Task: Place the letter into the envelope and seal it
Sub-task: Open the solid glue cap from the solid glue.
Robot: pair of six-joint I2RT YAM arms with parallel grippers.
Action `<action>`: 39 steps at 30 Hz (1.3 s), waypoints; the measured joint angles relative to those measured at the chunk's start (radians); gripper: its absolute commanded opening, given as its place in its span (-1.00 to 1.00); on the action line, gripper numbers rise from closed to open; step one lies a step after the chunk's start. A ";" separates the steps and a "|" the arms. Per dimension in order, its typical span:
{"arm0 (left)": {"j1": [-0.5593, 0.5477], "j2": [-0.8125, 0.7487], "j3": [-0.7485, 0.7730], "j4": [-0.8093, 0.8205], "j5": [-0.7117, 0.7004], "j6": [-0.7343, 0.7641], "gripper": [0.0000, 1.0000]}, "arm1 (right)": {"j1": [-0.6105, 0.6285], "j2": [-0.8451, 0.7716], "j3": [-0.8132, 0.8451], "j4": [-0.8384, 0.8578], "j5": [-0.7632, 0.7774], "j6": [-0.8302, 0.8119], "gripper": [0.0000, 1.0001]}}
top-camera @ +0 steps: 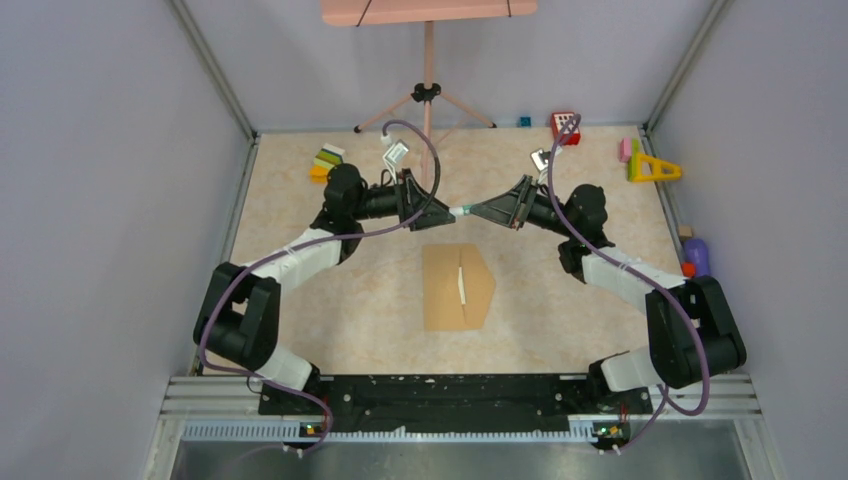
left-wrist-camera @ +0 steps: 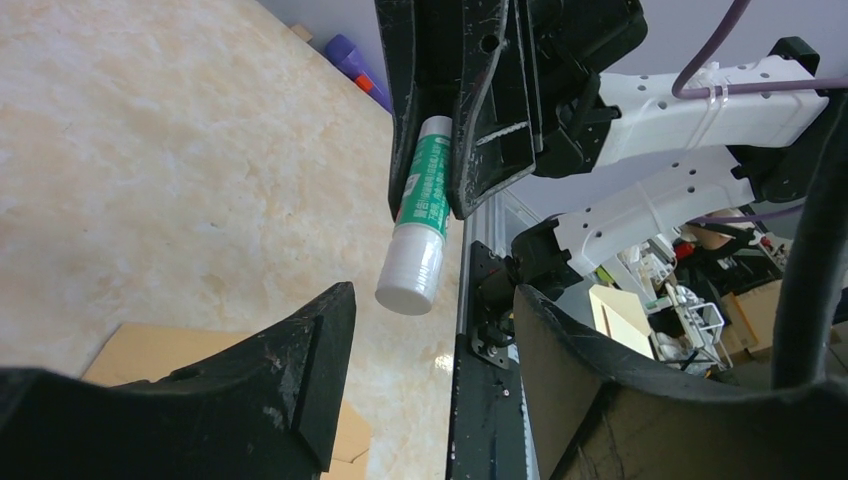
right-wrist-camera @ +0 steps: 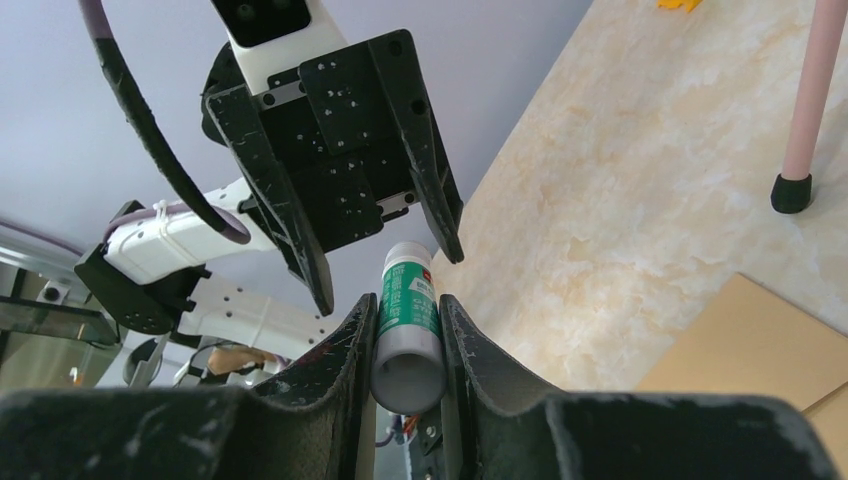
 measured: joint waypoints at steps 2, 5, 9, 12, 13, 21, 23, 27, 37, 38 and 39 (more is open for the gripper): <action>-0.006 0.001 0.000 0.005 0.002 -0.003 0.26 | 0.000 0.000 0.000 0.000 -0.001 0.000 -1.00; -0.009 0.005 0.000 0.009 0.004 -0.007 0.22 | 0.000 0.000 0.000 0.000 -0.001 0.000 -1.00; -0.011 0.011 0.000 0.013 0.006 -0.013 0.15 | 0.000 0.000 0.000 0.000 -0.001 0.000 -1.00; -0.012 0.014 0.000 0.013 0.007 -0.016 0.07 | 0.000 0.000 0.000 0.000 -0.001 0.001 -1.00; -0.012 0.015 0.000 0.014 0.008 -0.016 0.05 | 0.000 0.000 0.000 0.000 -0.001 0.000 -1.00; -0.013 0.015 0.000 0.020 0.008 -0.019 -0.06 | 0.000 0.000 0.000 0.000 -0.001 0.000 -1.00; -0.013 0.015 0.000 0.020 0.008 -0.019 -0.09 | 0.000 0.000 0.000 0.000 -0.002 0.000 -1.00; -0.013 0.016 0.000 0.020 0.007 -0.020 -0.18 | 0.000 0.000 0.000 0.002 -0.007 0.001 -1.00; -0.012 0.016 0.000 0.019 0.005 -0.019 -0.32 | 0.001 0.000 0.000 0.016 -0.016 0.008 -1.00; -0.012 0.016 0.000 0.019 0.005 -0.019 -0.33 | 0.001 0.000 0.000 0.016 -0.016 0.008 -1.00; -0.011 0.016 0.000 0.019 0.005 -0.019 -0.33 | 0.001 0.000 0.000 0.016 -0.017 0.008 -1.00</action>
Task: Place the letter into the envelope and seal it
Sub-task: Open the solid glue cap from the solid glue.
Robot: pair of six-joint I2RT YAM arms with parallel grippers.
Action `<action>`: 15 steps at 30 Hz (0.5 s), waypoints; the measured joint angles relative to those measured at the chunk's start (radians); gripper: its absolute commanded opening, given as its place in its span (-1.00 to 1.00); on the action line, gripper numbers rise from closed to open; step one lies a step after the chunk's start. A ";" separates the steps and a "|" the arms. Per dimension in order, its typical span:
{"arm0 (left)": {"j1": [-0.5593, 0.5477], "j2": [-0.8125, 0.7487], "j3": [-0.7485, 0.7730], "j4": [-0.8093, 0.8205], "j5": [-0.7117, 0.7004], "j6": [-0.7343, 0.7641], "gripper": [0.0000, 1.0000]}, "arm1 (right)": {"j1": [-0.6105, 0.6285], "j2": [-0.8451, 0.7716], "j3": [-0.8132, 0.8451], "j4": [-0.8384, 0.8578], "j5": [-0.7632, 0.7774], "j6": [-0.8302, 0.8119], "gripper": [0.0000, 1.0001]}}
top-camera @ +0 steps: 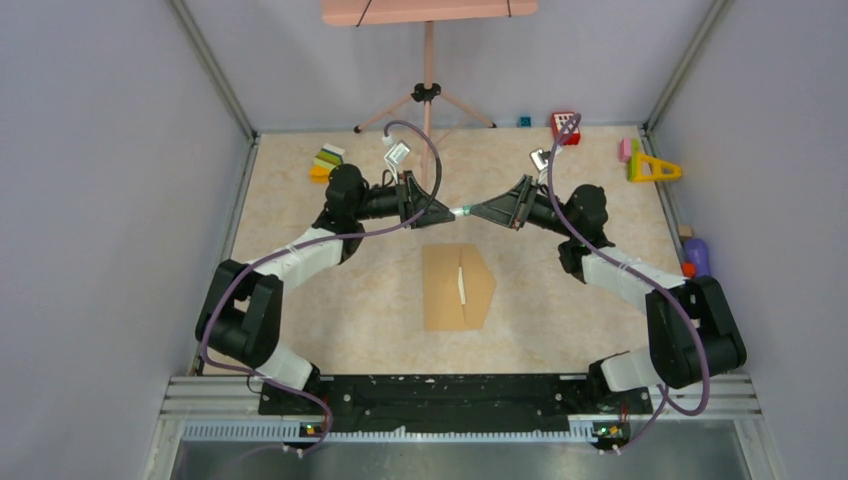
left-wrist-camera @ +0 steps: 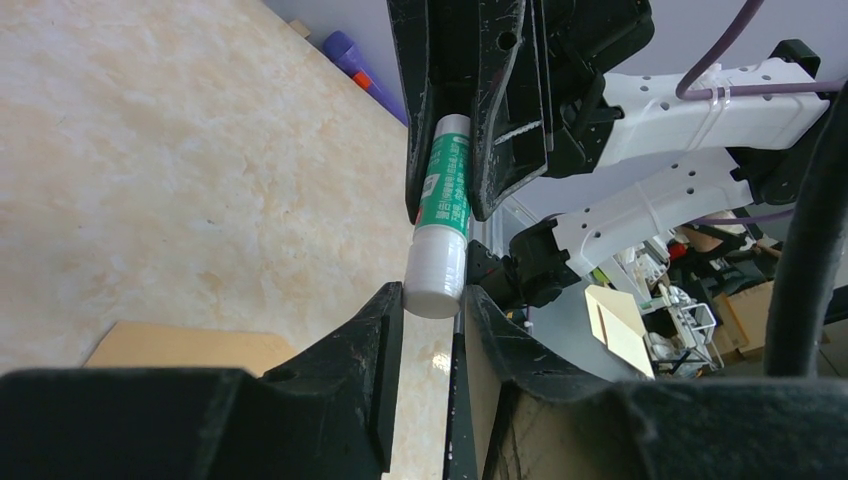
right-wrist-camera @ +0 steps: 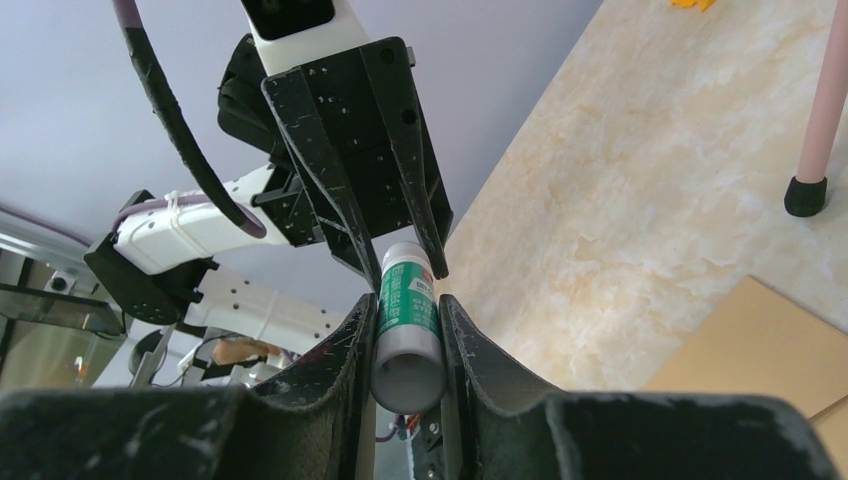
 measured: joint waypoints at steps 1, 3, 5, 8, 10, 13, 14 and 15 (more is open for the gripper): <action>0.001 0.000 0.000 0.000 0.000 0.000 -0.32 | 0.000 0.000 0.000 0.000 0.000 0.000 -1.00; 0.005 0.000 0.000 0.000 0.001 0.000 -0.33 | 0.000 0.000 0.000 -0.001 0.000 0.000 -1.00; 0.010 0.000 0.000 0.000 0.002 0.000 -0.35 | 0.000 0.000 0.000 -0.002 0.000 0.000 -1.00; 0.016 0.000 0.000 0.001 0.003 0.000 -0.40 | 0.000 0.000 0.000 -0.003 0.001 -0.001 -1.00; 0.018 0.000 0.000 0.001 0.004 0.000 -0.35 | 0.000 0.000 0.000 -0.003 0.001 -0.001 -1.00; 0.018 0.000 0.000 0.001 0.004 0.002 -0.09 | 0.000 0.000 0.000 -0.003 0.001 -0.001 -1.00; 0.018 0.000 0.000 0.002 0.003 0.003 -0.07 | 0.000 0.000 0.000 -0.004 0.001 -0.001 -1.00; 0.018 0.000 0.000 0.002 0.003 0.002 -0.06 | 0.000 0.000 0.000 -0.005 0.001 -0.001 -1.00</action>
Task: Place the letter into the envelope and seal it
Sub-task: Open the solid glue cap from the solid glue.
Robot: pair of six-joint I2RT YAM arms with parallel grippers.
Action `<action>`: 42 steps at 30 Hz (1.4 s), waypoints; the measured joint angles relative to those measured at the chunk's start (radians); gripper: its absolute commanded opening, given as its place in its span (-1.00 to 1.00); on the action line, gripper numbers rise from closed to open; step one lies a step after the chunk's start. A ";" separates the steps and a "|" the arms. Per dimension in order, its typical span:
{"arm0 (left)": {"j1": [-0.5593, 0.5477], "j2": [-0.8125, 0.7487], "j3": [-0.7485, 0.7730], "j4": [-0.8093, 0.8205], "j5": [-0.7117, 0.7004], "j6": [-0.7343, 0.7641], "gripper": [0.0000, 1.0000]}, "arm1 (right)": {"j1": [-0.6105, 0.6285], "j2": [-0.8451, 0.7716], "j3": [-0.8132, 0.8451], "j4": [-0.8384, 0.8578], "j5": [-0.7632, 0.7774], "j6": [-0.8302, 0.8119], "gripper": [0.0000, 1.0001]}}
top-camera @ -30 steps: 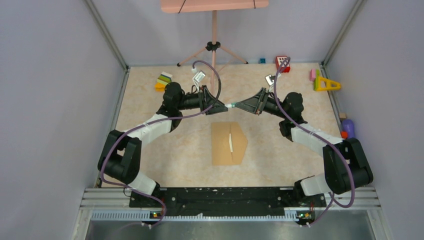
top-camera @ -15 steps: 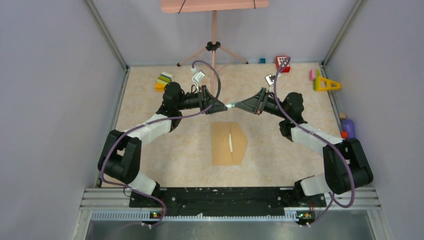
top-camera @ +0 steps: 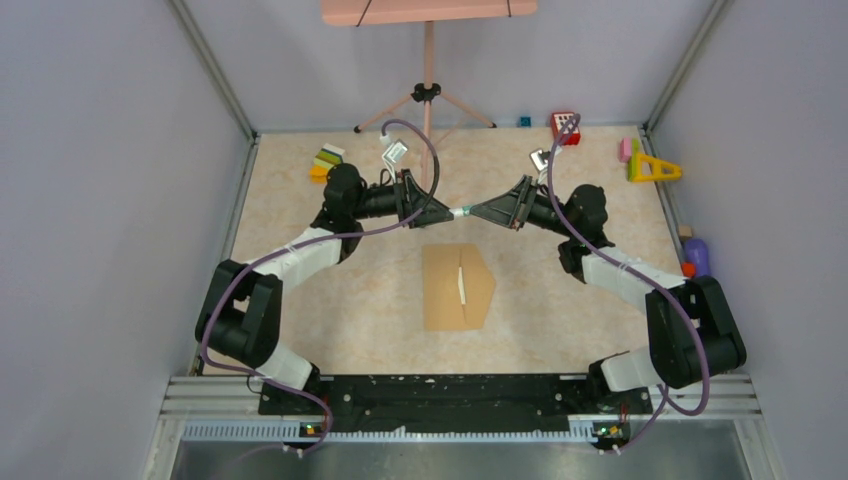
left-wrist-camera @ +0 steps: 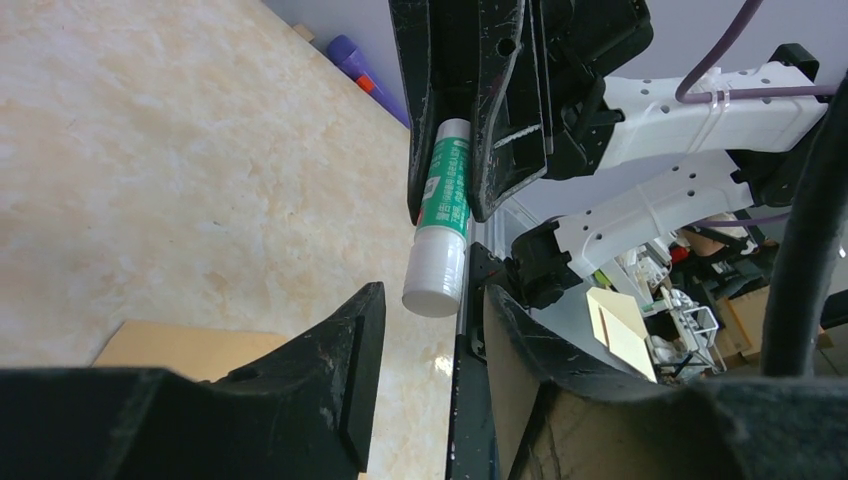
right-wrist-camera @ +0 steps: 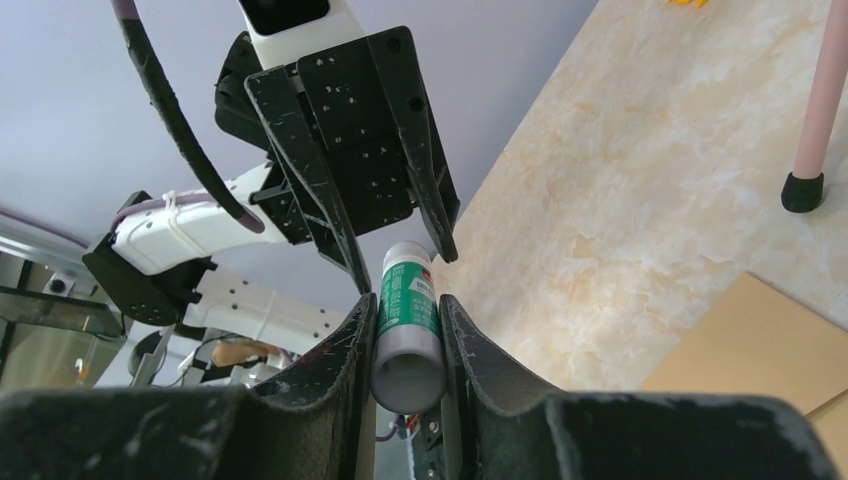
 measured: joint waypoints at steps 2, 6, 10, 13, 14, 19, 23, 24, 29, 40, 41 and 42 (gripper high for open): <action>0.000 0.000 0.000 0.001 0.000 -0.002 -0.10 | 0.000 0.000 0.000 -0.003 0.000 0.000 -1.00; 0.000 0.000 0.000 0.006 0.000 -0.004 -0.15 | 0.000 0.000 0.000 -0.005 0.000 0.000 -1.00; 0.000 0.000 0.000 0.011 0.000 -0.010 -0.22 | 0.000 0.000 0.000 -0.005 0.000 0.000 -1.00; 0.000 0.000 0.000 0.017 0.000 -0.011 -0.22 | 0.000 0.000 0.000 -0.005 0.000 0.000 -1.00; -0.001 0.000 0.000 0.018 0.000 -0.011 -0.19 | 0.000 0.000 0.000 -0.005 0.000 0.000 -1.00; -0.002 0.000 0.000 0.021 0.000 -0.013 -0.17 | 0.000 0.000 0.000 -0.005 0.000 0.000 -1.00; -0.003 0.000 0.000 0.021 0.000 -0.013 -0.14 | 0.000 0.000 0.000 -0.005 0.000 0.000 -1.00; -0.004 0.000 0.000 0.021 0.000 -0.013 -0.13 | 0.000 0.000 0.000 -0.005 0.000 0.000 -1.00; -0.007 0.000 0.000 0.021 0.000 -0.012 -0.12 | 0.000 0.000 0.000 -0.005 0.000 0.000 -1.00; -0.009 0.000 0.000 0.013 -0.005 -0.001 -0.74 | 0.000 0.000 0.000 -0.001 -0.003 0.001 -1.00; -0.009 0.000 0.000 0.013 -0.005 0.000 -0.74 | 0.000 0.000 0.000 -0.001 -0.003 0.000 -1.00; -0.009 0.000 0.000 0.013 -0.005 0.000 -0.74 | 0.000 0.000 0.000 -0.001 -0.003 0.000 -1.00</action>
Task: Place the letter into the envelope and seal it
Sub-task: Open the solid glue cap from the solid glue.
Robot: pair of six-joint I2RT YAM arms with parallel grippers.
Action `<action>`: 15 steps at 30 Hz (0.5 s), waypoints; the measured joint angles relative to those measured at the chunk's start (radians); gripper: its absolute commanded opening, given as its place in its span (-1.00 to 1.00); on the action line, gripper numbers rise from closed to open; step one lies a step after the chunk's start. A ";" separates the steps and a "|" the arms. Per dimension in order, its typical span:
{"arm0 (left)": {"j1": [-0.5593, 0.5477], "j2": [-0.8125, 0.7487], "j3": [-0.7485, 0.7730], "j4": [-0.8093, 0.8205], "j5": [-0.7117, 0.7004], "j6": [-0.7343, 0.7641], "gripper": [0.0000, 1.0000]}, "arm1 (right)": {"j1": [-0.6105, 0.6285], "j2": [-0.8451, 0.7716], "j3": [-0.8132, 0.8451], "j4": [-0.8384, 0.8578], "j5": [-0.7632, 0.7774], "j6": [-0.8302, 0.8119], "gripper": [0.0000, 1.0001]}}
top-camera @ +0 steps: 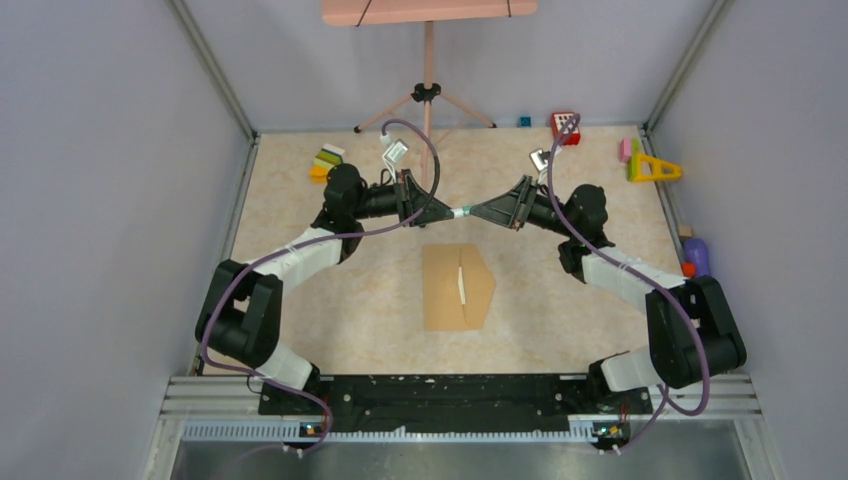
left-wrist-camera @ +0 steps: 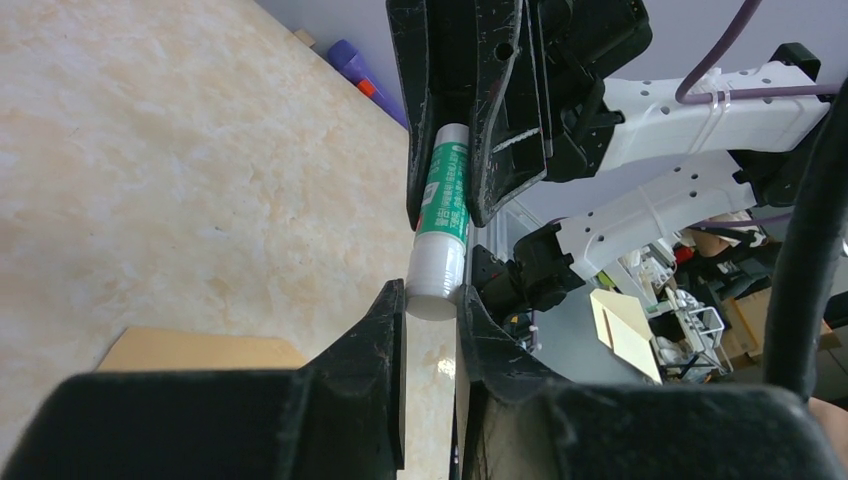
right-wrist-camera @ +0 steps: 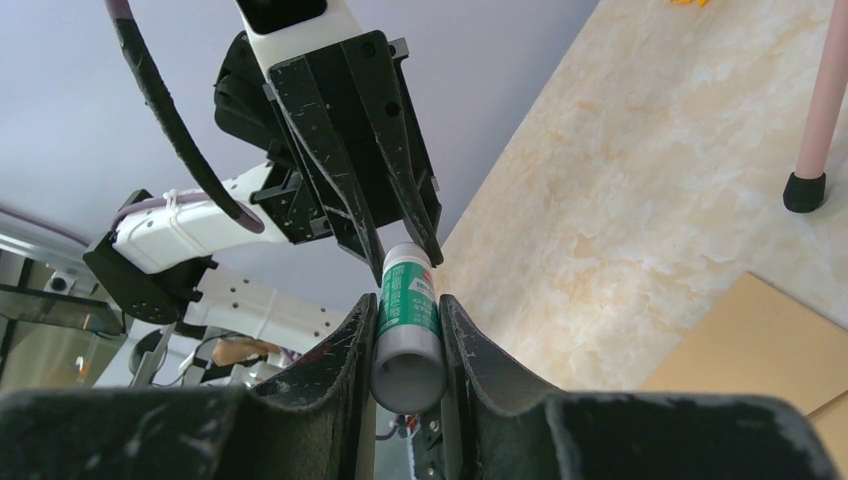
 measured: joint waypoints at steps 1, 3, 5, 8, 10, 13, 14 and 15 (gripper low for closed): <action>0.000 0.000 0.000 0.000 0.000 0.000 -0.74 | 0.000 0.000 0.000 0.000 0.000 0.000 -1.00; 0.000 0.000 0.000 0.000 0.000 0.000 -0.74 | 0.000 0.000 0.000 -0.002 0.000 0.000 -1.00; 0.000 0.000 0.000 -0.001 0.000 0.001 -0.75 | -0.001 0.000 0.000 -0.003 -0.001 -0.001 -1.00; 0.004 0.000 0.000 -0.002 0.000 0.002 -0.77 | -0.009 0.000 0.000 -0.003 -0.003 -0.001 -1.00; 0.008 0.000 0.000 -0.005 0.000 0.003 -0.77 | -0.015 0.000 0.000 -0.003 -0.010 0.000 -1.00; 0.020 0.000 0.000 -0.009 0.001 0.006 -0.77 | -0.028 0.000 0.001 -0.003 -0.012 0.000 -1.00; 0.026 -0.001 0.000 -0.009 0.001 0.007 -0.77 | -0.032 0.000 0.001 -0.003 -0.014 -0.001 -1.00; 0.032 -0.003 0.000 -0.011 0.001 0.009 -0.77 | -0.038 0.000 0.001 -0.003 -0.016 0.000 -1.00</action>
